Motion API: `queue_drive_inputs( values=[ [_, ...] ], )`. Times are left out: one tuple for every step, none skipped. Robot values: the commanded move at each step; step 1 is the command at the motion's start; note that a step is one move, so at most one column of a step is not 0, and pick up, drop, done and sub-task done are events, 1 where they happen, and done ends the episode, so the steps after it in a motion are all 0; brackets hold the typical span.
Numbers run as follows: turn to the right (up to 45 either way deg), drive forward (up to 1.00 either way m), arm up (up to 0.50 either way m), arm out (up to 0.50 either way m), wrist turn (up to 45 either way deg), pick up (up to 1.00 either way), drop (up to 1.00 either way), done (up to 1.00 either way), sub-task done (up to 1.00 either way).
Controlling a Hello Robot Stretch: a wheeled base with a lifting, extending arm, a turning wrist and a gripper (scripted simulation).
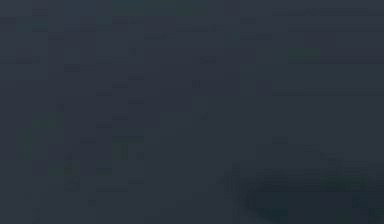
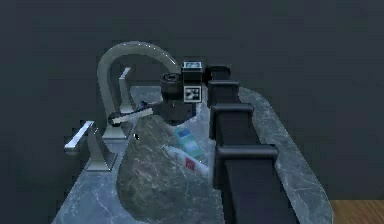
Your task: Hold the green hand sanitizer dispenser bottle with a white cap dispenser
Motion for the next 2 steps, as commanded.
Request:
queue_drive_inputs(
  values=[
    [0.0,0.00,0.00,0.00,45.0,0.00,0.00,0.00,0.00],
    [0.0,0.00,0.00,0.00,6.0,0.00,0.00,0.00,0.00]
  ],
)
